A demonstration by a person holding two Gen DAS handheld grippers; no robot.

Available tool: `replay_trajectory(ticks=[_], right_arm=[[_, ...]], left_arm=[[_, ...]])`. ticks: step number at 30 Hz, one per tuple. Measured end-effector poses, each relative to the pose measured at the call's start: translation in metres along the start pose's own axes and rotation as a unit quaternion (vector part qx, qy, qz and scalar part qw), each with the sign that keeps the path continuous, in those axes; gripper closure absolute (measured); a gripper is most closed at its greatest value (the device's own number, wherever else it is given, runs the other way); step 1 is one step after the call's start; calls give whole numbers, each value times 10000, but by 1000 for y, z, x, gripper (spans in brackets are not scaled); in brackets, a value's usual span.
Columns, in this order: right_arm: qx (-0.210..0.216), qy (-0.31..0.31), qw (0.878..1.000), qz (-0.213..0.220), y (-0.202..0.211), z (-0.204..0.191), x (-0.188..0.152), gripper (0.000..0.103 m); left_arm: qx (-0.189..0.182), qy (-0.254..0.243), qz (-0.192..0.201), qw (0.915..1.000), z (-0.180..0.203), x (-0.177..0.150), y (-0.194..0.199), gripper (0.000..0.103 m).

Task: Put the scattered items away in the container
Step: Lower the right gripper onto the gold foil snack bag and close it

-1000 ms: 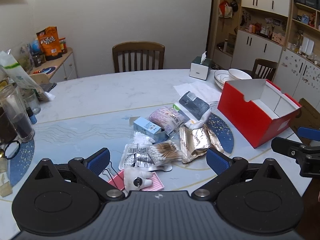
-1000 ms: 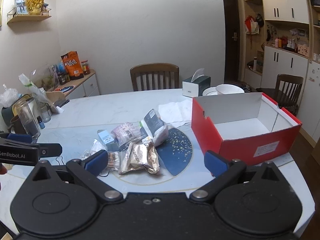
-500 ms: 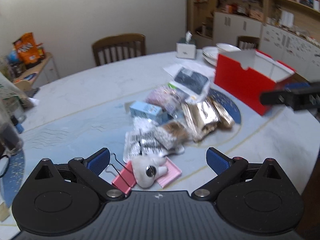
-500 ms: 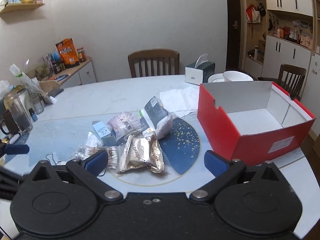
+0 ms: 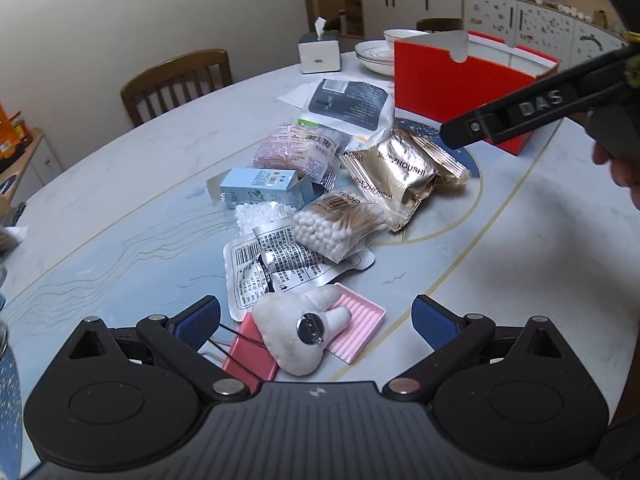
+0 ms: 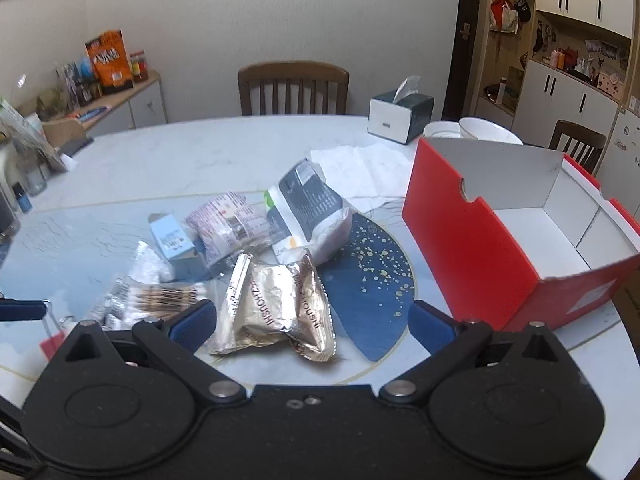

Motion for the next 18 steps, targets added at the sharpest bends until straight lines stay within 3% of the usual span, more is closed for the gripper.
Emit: replay_trajectory(ticks=[7, 14, 18], right_arm=[[-82, -269, 9992, -301, -30, 7, -3, 4], [-19, -352, 9978, -555, -51, 0, -7, 6], [8, -370, 9972, -643, -60, -6, -8, 6]], left_arm=[[-168, -42, 9, 9998, -7, 1, -8, 1], [-284, -130, -149, 9994, -5, -5, -16, 22], [-313, -143, -120, 9993, -5, -4, -16, 24]])
Point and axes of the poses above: each gripper's, at about its wrist camera, not at the fingertips, and y roughly against the way its jaws point, z to its right, x to its top, the point moved 10 cm from there along -y, roughly the way its jaws point, and after that the axes turned 11 degrees about z, right-handed, at the moved point
